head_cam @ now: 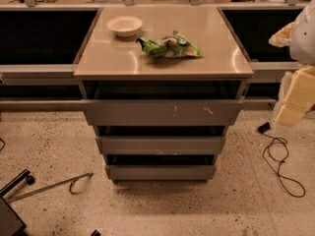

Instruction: Open bottom drawer

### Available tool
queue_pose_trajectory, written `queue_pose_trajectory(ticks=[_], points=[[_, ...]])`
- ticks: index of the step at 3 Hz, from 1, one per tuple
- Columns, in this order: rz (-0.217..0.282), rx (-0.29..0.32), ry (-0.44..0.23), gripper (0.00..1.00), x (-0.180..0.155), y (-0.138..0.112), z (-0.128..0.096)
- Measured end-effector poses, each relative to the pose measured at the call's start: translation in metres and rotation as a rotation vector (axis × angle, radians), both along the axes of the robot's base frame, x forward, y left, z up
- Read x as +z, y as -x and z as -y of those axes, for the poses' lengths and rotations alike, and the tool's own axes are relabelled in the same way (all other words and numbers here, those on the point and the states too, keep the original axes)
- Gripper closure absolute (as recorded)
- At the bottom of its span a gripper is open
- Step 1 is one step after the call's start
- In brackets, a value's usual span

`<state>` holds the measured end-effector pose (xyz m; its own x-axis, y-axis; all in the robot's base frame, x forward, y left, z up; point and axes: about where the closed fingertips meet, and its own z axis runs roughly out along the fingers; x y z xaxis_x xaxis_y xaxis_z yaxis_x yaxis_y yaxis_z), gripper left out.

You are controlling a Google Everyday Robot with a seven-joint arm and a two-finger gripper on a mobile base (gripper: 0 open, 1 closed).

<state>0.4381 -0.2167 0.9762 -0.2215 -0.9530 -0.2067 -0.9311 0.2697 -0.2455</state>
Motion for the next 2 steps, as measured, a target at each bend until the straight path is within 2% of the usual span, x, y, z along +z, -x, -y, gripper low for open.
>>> queue_pose_trajectory(ticks=[1,2], points=[[0.000,0.000,0.000,0.00,0.000,0.000,0.000],[0.015,0.026,-0.030,0.00,-0.020,-0.008,0.004]])
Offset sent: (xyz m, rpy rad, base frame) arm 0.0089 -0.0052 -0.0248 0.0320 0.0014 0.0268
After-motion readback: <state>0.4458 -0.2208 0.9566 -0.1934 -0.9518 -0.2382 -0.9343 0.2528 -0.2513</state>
